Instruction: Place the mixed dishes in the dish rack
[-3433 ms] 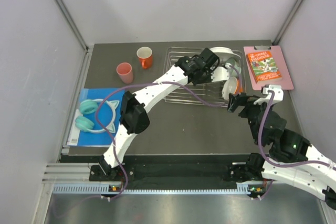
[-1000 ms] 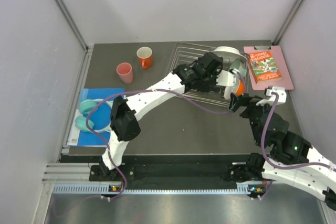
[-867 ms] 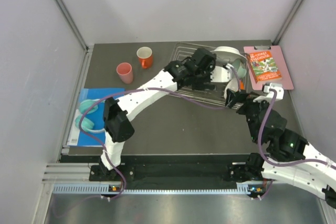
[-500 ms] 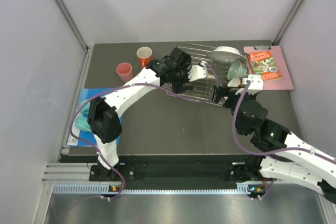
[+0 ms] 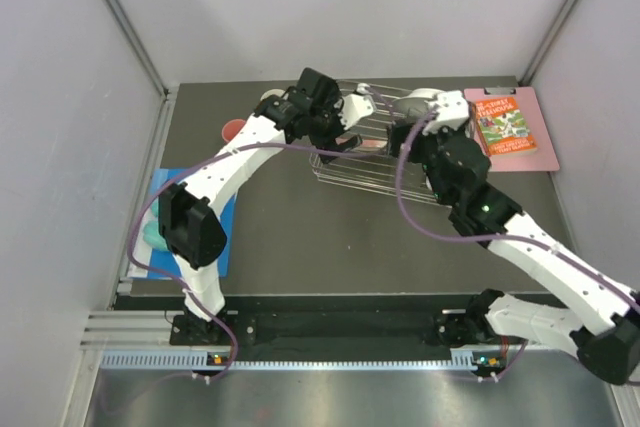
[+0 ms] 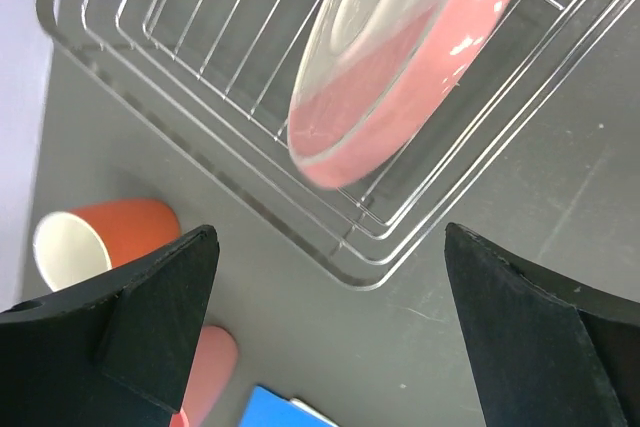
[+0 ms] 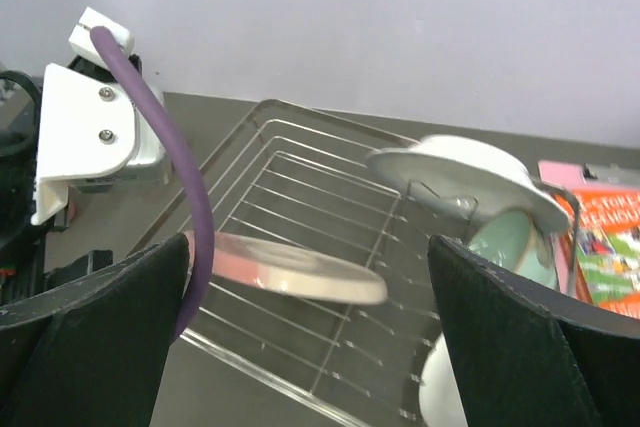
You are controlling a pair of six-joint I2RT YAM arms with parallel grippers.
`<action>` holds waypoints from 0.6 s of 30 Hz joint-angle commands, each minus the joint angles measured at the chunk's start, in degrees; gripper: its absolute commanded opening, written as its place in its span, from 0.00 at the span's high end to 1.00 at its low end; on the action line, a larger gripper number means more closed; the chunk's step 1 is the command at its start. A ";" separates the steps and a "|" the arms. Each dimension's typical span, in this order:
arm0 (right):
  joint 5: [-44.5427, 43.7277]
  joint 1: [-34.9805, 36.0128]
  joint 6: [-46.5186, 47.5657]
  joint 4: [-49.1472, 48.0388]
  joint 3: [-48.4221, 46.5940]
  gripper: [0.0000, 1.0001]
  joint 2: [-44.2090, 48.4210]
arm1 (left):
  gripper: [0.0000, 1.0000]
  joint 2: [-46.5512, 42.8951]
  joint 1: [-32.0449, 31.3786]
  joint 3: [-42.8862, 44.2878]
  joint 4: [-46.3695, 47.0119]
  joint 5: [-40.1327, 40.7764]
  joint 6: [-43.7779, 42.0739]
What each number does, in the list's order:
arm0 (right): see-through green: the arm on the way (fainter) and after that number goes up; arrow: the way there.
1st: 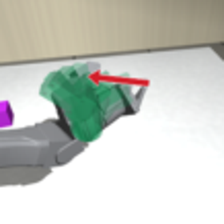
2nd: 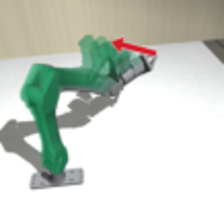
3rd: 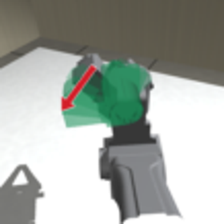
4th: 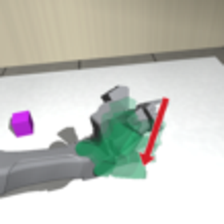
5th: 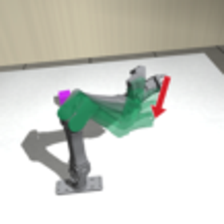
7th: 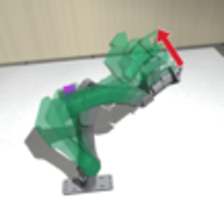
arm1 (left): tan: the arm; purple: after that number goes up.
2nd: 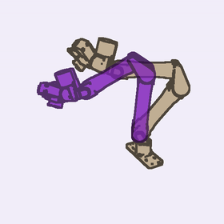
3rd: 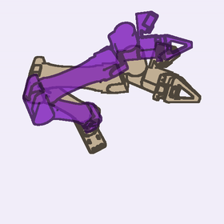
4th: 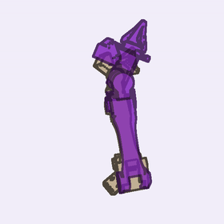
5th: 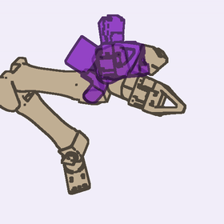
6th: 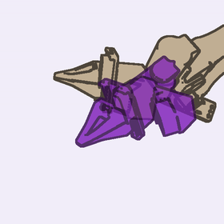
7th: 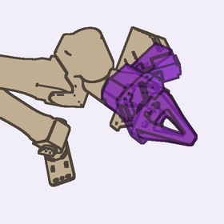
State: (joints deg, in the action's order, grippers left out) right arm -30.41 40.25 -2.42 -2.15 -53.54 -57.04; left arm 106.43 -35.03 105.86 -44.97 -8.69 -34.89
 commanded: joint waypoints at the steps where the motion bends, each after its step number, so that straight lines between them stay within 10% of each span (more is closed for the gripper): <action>1: 1.21 -2.54 12.26 15.66 -4.90 0.00 -12.19 | 0.01 -9.74 6.98 1.46 2.78 -7.30 11.68; 9: 0.01 -3.59 10.34 20.96 -9.39 0.00 -17.76 | 0.01 -12.04 15.68 -7.87 7.62 -14.68 21.09; 18: 11.76 -13.17 0.14 12.27 -6.14 0.00 -2.83 | 0.01 -12.13 18.41 -11.38 8.32 -18.29 19.69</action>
State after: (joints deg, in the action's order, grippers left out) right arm -14.83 35.11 -4.19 -1.72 -63.59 -68.34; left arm 101.84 -23.99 94.11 -46.06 -26.65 -24.60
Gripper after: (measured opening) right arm 0.997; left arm 0.991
